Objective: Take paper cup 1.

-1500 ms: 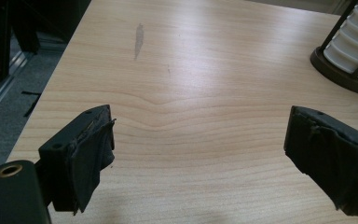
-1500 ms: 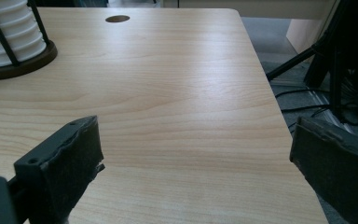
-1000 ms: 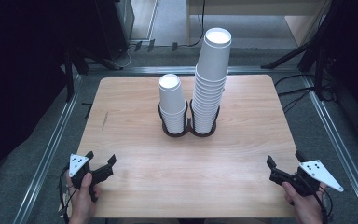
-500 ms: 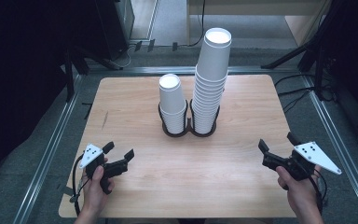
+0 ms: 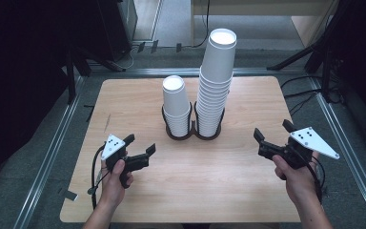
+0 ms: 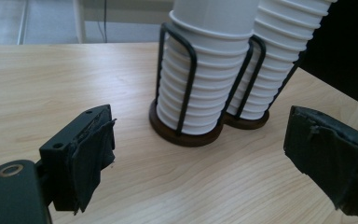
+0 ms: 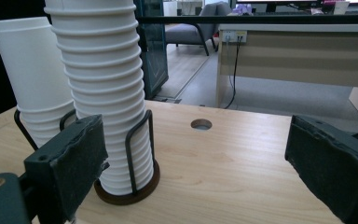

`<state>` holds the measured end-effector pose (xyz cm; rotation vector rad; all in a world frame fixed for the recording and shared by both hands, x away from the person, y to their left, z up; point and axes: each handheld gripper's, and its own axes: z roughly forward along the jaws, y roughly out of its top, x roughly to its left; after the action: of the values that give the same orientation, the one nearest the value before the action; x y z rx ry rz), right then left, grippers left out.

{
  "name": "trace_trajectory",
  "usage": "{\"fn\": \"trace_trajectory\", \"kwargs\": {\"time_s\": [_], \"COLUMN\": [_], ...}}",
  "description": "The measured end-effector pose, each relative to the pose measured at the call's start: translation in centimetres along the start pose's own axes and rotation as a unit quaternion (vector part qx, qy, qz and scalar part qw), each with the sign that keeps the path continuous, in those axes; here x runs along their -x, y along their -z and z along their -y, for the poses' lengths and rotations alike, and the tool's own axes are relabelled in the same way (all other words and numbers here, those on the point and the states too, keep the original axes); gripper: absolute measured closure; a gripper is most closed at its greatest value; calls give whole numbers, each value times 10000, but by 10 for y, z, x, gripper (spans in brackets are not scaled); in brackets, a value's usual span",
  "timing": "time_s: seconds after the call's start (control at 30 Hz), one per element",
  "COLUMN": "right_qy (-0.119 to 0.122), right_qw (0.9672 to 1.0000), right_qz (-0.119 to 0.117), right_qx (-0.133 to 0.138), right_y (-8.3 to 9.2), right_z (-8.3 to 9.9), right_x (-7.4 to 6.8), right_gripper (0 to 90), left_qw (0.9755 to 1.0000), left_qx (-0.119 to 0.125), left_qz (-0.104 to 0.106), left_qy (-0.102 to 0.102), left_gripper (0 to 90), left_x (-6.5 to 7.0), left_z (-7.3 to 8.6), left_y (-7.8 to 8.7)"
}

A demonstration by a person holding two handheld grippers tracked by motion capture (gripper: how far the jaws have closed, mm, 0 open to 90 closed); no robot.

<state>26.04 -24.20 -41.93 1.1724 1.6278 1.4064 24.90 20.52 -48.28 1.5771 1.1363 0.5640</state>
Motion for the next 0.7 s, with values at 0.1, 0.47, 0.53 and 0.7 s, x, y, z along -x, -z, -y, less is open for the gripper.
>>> {"fn": "trace_trajectory", "kwargs": {"time_s": [0.1, 0.47, 0.53, 0.7], "right_qy": [-14, 24, 47, 102], "right_qw": [10000, 9998, 9998, 9995], "right_qz": [-33, -119, -129, -233], "right_qx": [5, 138, 153, 204], "right_y": [-4, -14, -17, -22], "right_z": [-6, -26, -30, -44], "right_x": [-4, -15, -16, -22], "right_gripper": [53, 53, 53, 39], "left_qw": [10000, 9995, 9995, 9991], "left_qx": [1, -19, -24, -29], "left_qz": [79, 263, 283, 360], "left_qy": [-43, -163, -170, -203], "left_gripper": [84, 84, 84, 84], "left_x": [8, 27, 28, 35], "left_z": [-4, -11, -11, -13], "left_y": [-8, -28, -29, -34]}}
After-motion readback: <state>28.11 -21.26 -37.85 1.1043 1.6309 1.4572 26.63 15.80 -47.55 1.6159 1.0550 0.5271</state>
